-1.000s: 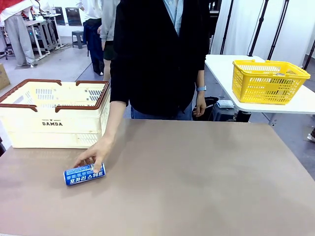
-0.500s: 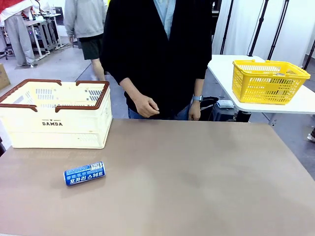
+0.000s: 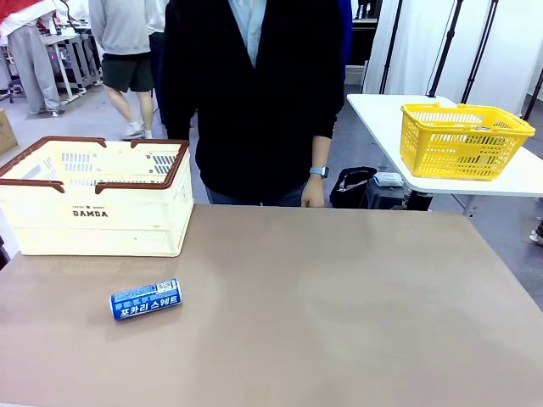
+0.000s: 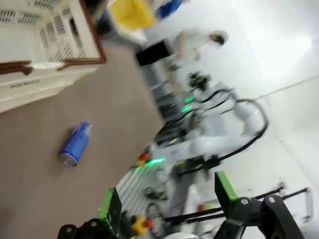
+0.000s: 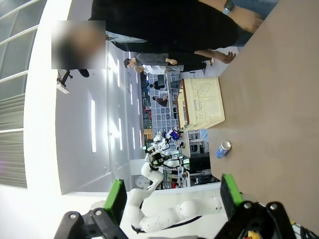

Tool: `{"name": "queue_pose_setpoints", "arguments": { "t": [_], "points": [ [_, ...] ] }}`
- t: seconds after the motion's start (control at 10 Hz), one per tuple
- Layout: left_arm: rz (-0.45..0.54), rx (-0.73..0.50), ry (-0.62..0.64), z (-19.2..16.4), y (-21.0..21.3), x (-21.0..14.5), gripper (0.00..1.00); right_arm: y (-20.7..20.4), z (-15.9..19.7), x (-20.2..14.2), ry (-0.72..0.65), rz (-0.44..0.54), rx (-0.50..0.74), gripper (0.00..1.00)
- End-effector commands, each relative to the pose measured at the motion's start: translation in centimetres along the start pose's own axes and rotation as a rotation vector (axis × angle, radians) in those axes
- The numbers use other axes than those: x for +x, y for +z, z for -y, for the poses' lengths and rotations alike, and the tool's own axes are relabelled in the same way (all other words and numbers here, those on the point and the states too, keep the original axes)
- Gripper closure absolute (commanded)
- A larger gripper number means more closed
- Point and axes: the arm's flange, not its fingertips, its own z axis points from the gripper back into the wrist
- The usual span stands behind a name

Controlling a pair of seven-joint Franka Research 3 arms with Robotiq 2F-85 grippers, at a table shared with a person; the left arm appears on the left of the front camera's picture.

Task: Place the drinks into the Shopping basket.
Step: Pick up one drink and place it into the Shopping basket.

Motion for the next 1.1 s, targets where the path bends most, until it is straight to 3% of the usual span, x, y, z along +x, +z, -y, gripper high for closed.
{"name": "queue_pose_setpoints", "arguments": {
  "t": [0.0,0.2,0.5,0.6,0.7,1.0],
  "points": [
    [-0.2,0.272,-0.135,5.7,-9.6,-0.2,0.0,0.1,-0.2,-0.4,0.008,-0.009,-0.001,0.0],
    [-0.384,0.493,-0.226,7.4,-17.6,0.7,0.0,0.1,-0.2,-0.4,0.008,-0.009,-0.001,0.0],
    [-0.453,0.844,-0.161,5.5,-28.1,1.5,0.0,0.1,-0.2,-0.4,0.008,-0.009,-0.001,0.0],
    [-0.408,0.95,-0.158,4.5,-31.0,1.4,0.0,0.1,-0.2,-0.4,0.008,-0.009,-0.001,0.0],
    [-0.215,1.063,-0.084,3.6,-32.9,1.4,0.0,0.1,-0.2,-0.4,0.008,-0.009,-0.001,0.0],
    [-0.235,1.028,0.01,2.3,-35.6,0.6,0.0,0.1,-0.2,-0.4,0.008,-0.009,-0.001,0.0]
  ]
}}
